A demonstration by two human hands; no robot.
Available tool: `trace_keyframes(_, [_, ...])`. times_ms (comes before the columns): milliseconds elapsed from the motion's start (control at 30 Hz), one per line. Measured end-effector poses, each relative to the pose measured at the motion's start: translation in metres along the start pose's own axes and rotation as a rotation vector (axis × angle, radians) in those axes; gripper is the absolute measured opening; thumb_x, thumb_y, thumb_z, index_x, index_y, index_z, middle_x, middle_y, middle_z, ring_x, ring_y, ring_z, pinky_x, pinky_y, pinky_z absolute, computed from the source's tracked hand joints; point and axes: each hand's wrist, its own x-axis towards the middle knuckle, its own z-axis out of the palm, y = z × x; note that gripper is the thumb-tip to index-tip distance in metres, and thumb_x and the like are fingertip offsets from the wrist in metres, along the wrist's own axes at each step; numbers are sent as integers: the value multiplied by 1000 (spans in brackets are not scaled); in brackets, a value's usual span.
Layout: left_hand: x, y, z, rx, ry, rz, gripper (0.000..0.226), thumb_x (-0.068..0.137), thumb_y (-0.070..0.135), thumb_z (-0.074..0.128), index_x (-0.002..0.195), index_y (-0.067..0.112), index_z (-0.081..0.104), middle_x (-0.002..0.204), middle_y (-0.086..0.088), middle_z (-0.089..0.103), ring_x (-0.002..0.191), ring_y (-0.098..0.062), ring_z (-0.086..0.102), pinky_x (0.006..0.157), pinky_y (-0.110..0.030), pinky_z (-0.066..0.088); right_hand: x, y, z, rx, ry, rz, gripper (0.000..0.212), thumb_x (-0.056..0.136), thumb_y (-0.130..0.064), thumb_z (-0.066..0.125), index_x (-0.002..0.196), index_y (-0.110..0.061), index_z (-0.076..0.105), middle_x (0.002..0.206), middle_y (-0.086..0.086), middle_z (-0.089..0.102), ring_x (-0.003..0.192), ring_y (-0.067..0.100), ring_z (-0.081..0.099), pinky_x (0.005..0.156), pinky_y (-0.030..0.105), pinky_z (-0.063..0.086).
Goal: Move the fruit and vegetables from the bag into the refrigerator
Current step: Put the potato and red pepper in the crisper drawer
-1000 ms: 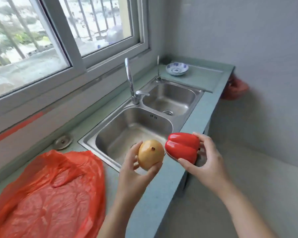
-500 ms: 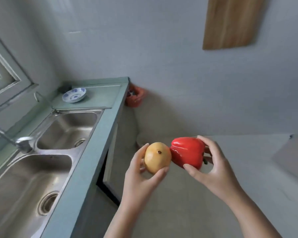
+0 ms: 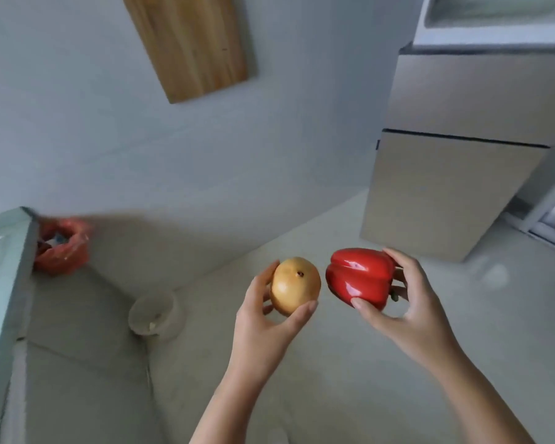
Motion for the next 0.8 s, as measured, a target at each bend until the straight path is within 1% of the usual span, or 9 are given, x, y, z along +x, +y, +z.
trace_keyframes(67, [23, 3, 22, -12, -69, 16, 64, 59, 43, 74, 119, 43, 49, 110, 22, 57, 100, 0, 56, 89, -26, 48, 10, 10, -15, -21, 64, 39, 75, 55, -53, 68, 123, -37, 39, 120, -14, 46, 103, -7, 47, 77, 4, 40])
trace_keyframes(167, [61, 9, 51, -32, -168, 63, 61, 60, 44, 73, 115, 47, 47, 111, 24, 56, 98, 2, 55, 86, -23, 48, 34, 18, -31, -50, 157, 69, 69, 58, -40, 73, 113, -50, 34, 118, -22, 43, 102, -13, 45, 76, 1, 38])
trace_keyframes(267, [105, 15, 69, -47, -253, 118, 64, 60, 44, 73, 118, 44, 46, 116, 24, 53, 100, 1, 55, 87, -25, 49, 65, 21, -38, -76, 228, 73, 70, 61, -40, 80, 111, -53, 33, 117, -28, 39, 103, -16, 43, 74, -1, 38])
trace_keyframes(333, [140, 22, 73, -59, -273, 141, 64, 60, 44, 73, 117, 45, 46, 114, 25, 54, 99, 0, 55, 86, -26, 50, 92, 20, -39, -104, 263, 80, 72, 63, -34, 80, 112, -52, 31, 117, -26, 39, 104, -13, 43, 73, 0, 40])
trace_keyframes(433, [192, 33, 73, -81, -278, 170, 60, 60, 43, 73, 114, 47, 48, 108, 32, 54, 98, 2, 55, 83, -23, 49, 138, 16, -39, -145, 303, 83, 72, 66, -27, 80, 113, -50, 30, 119, -16, 40, 103, -5, 45, 70, 2, 42])
trace_keyframes(500, [224, 38, 74, -89, -275, 191, 61, 60, 42, 73, 116, 44, 48, 110, 28, 54, 100, -2, 56, 83, -24, 49, 167, 15, -38, -137, 328, 59, 71, 66, -26, 80, 111, -52, 31, 118, -18, 40, 105, -4, 45, 73, 0, 40])
trace_keyframes(600, [264, 43, 86, -116, -272, 179, 62, 60, 42, 72, 118, 38, 50, 108, 22, 55, 99, -5, 57, 83, -26, 50, 198, 21, -35, -130, 342, 58, 71, 66, -28, 80, 111, -53, 30, 116, -30, 36, 104, -5, 45, 75, 0, 40])
trace_keyframes(700, [292, 49, 110, -126, -308, 178, 59, 60, 41, 73, 116, 39, 51, 103, 25, 56, 94, 1, 57, 82, -29, 51, 215, 36, -44, -144, 356, 79, 71, 66, -32, 80, 114, -52, 31, 118, -30, 37, 106, -6, 45, 78, 3, 40])
trace_keyframes(800, [317, 58, 147, -121, -372, 202, 60, 60, 42, 73, 116, 38, 51, 106, 24, 56, 95, 3, 56, 85, -30, 51, 232, 54, -67, -164, 425, 103, 67, 61, -43, 74, 114, -50, 33, 117, -30, 36, 106, -4, 46, 77, 2, 42])
